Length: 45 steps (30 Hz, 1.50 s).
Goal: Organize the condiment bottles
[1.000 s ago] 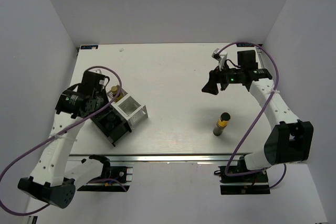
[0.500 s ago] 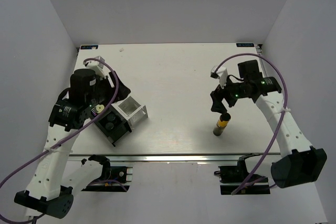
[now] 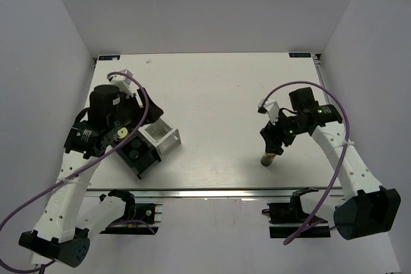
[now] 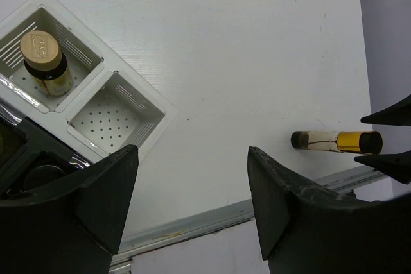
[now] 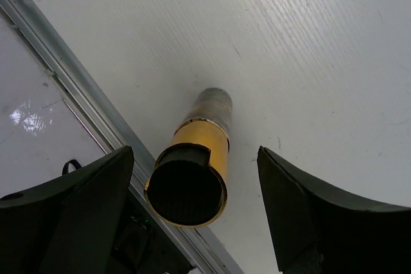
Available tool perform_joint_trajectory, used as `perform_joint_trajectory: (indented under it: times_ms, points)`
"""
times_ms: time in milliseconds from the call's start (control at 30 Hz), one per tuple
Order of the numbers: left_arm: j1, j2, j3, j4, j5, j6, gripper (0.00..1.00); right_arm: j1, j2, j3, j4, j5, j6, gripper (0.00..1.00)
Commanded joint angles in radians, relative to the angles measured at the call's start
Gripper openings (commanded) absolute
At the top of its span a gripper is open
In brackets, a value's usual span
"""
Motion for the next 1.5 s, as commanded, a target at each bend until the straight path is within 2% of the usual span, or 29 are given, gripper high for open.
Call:
perform_joint_trajectory:
  times_ms: [0,300,367,400,500,567,600,633,700,900,1067,1200,1333,1467]
  points:
    - [0.003,-0.031,-0.004,0.028,0.014,0.008,0.79,0.012,-0.018,-0.012,-0.014,0.033,-0.023,0.82]
    - [0.003,-0.047,-0.004,0.02,-0.001,0.011,0.79,0.049,-0.035,-0.054,0.007,0.096,-0.022,0.68]
    - [0.003,-0.048,0.005,0.012,-0.012,0.015,0.79,0.052,-0.035,-0.057,0.01,0.095,-0.023,0.6]
    - [0.002,-0.048,0.013,0.008,-0.02,0.017,0.79,0.055,-0.033,-0.052,0.009,0.098,-0.026,0.52]
    - [0.002,-0.053,0.027,0.002,-0.034,0.021,0.79,0.056,-0.038,-0.046,0.007,0.101,-0.037,0.38]
    - [0.003,-0.06,0.032,0.002,-0.046,0.021,0.79,0.061,-0.042,-0.041,0.009,0.096,-0.042,0.32]
    - [0.002,-0.064,0.035,0.003,-0.049,0.021,0.8,0.064,-0.042,-0.038,0.009,0.093,-0.045,0.19]
    - [0.002,-0.07,0.039,0.005,-0.052,0.021,0.8,0.067,-0.042,-0.035,0.007,0.089,-0.046,0.11]
    - [0.002,-0.076,0.047,0.005,-0.064,0.021,0.8,0.075,-0.038,-0.012,0.007,0.07,-0.048,0.0]
    - [0.002,-0.096,0.093,0.028,-0.093,0.029,0.8,0.127,0.048,0.165,0.033,-0.069,0.046,0.0]
    - [0.003,-0.12,0.128,0.049,-0.119,0.028,0.8,0.234,0.175,0.342,0.087,-0.08,0.119,0.0]
    - [0.003,-0.152,0.128,0.057,-0.153,0.018,0.81,0.341,0.289,0.518,0.122,-0.074,0.161,0.0]
    - [0.003,-0.198,0.113,0.058,-0.184,-0.003,0.81,0.432,0.424,0.789,0.132,-0.097,0.213,0.0]
    - [0.003,-0.235,0.108,0.046,-0.205,-0.02,0.81,0.516,0.574,0.972,0.154,-0.114,0.257,0.0]
